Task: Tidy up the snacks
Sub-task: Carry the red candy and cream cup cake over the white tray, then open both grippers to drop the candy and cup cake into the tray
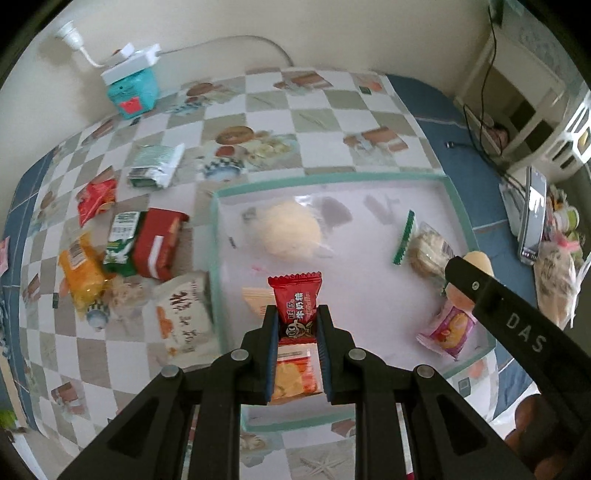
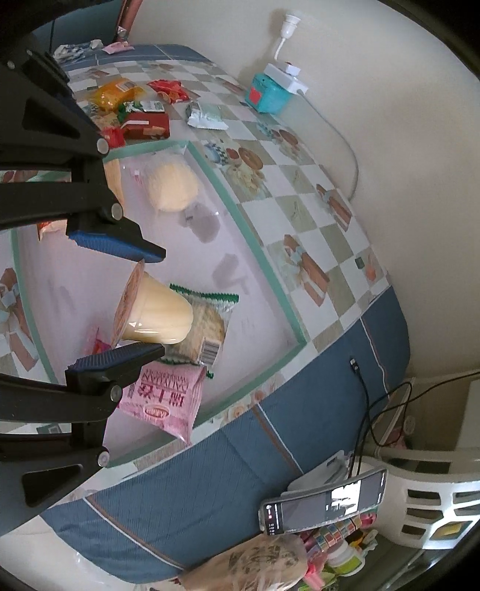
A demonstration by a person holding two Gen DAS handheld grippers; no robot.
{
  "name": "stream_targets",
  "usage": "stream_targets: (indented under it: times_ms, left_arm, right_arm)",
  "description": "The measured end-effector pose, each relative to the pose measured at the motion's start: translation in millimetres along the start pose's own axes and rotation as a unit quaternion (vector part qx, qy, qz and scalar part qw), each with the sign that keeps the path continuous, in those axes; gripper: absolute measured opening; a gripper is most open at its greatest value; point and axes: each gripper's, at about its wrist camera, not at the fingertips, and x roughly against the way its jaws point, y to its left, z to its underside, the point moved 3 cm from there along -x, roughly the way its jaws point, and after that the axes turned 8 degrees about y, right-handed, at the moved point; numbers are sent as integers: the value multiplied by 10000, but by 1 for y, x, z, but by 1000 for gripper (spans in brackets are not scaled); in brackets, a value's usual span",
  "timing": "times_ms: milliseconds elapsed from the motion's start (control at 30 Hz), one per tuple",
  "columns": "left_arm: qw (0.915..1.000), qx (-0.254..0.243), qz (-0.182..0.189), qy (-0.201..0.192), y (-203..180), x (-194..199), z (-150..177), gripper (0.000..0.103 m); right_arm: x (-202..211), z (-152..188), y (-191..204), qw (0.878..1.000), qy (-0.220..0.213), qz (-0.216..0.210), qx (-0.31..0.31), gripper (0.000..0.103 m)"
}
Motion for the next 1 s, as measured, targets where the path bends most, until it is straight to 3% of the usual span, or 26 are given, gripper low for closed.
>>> stream_targets:
  times_ms: [900, 1000]
  left_arm:
    - [9996, -39, 83, 266, -7, -36, -6, 21]
    - [9996, 18, 84, 260, -2, -35, -7, 33]
  right_arm:
    - [-22, 3, -6, 9994, 316, 132, 11, 48]
    - [-24, 3, -5, 9993, 344, 137, 19, 48]
